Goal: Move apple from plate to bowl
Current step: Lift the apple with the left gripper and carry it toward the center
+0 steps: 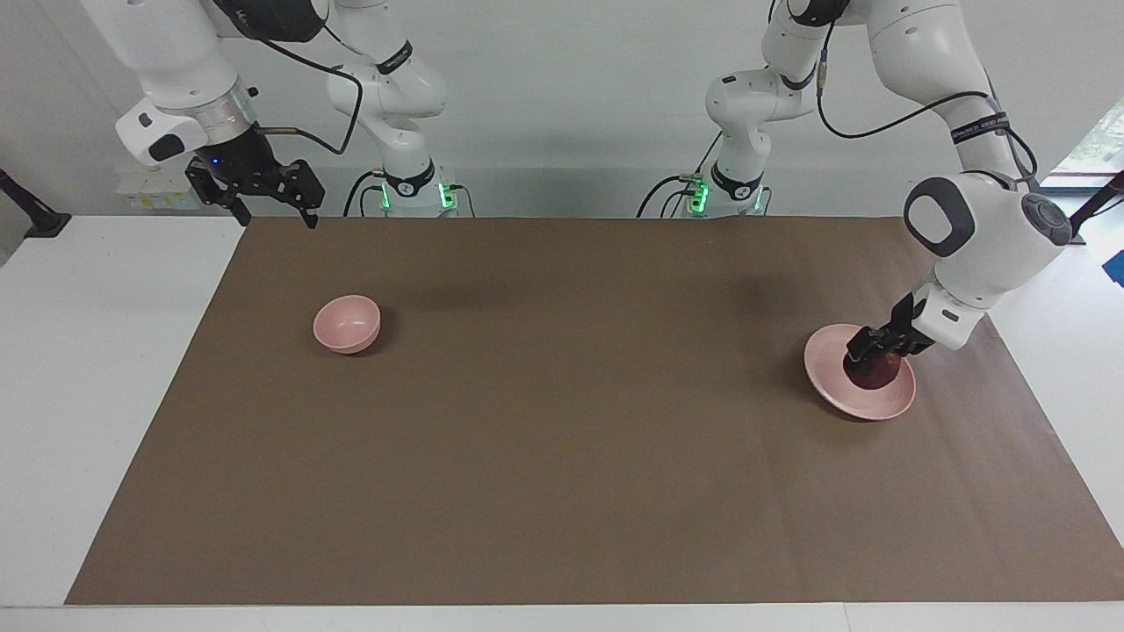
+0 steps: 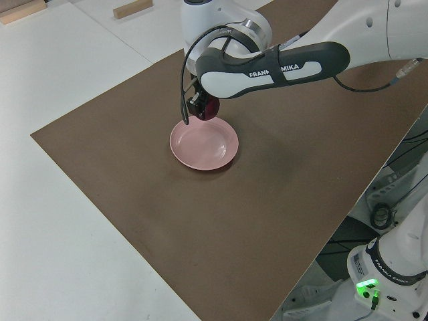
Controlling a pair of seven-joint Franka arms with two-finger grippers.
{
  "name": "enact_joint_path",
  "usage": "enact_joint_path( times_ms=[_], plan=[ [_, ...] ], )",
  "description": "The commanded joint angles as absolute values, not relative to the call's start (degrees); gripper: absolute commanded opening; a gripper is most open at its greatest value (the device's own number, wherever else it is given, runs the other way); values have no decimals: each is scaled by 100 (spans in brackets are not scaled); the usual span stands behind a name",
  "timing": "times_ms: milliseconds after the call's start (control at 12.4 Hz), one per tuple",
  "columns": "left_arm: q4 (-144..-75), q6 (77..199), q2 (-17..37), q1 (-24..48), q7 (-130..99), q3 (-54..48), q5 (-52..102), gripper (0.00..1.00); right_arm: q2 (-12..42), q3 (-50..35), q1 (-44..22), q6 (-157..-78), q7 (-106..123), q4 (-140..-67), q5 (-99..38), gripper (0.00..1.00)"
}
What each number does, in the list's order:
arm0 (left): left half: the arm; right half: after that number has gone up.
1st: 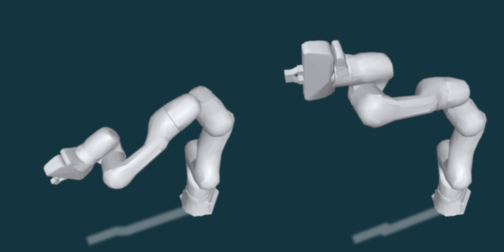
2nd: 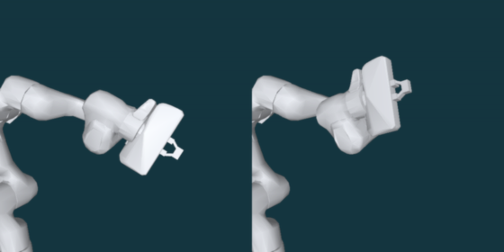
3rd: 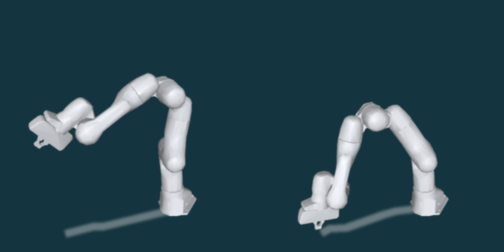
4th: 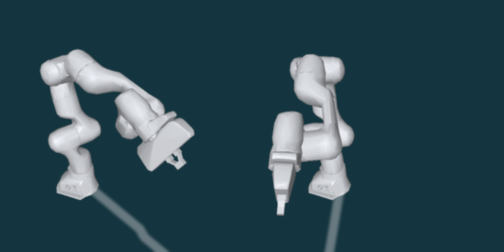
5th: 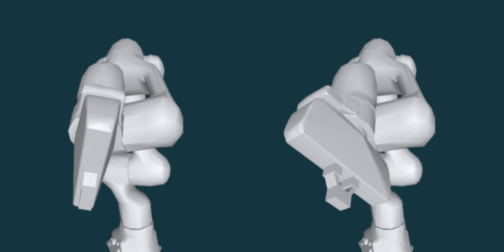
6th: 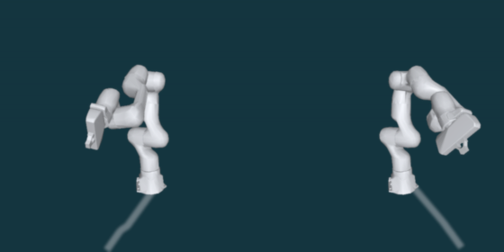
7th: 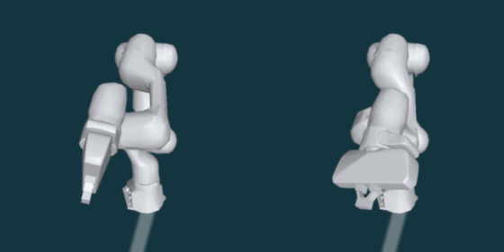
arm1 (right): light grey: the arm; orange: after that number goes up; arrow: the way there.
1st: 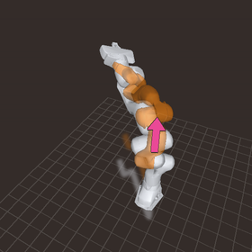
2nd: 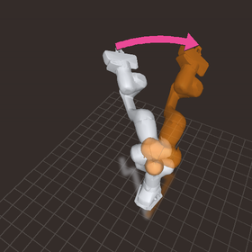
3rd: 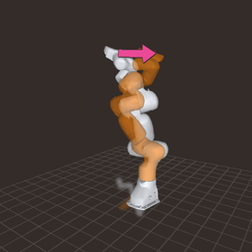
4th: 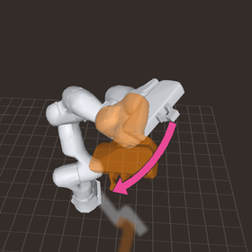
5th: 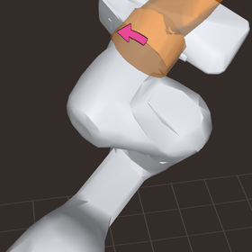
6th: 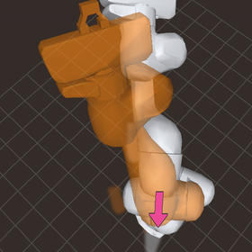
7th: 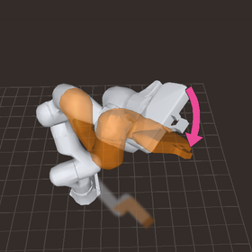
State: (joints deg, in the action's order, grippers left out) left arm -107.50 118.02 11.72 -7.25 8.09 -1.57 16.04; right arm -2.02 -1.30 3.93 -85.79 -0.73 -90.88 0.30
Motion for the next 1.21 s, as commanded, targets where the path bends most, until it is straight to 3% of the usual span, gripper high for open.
enact_joint_path(
  times_ms=[0, 729, 1133],
  plan=[
    [-10749, 11532, 1028, -782, 1395, -193, 2335, 0, -158, -149, 413, -8578, -185, -9018, -79, 100],
    [-10775, 10170, 212, -694, 1811, -377, 4437, 0, -158, -149, 413, -8578, -185, -9009, -79, 100],
    [-10819, 10028, -211, -686, 1452, -790, 5420, 0, -158, -149, 413, -8578, -185, -9009, -79, 100]
  ],
)
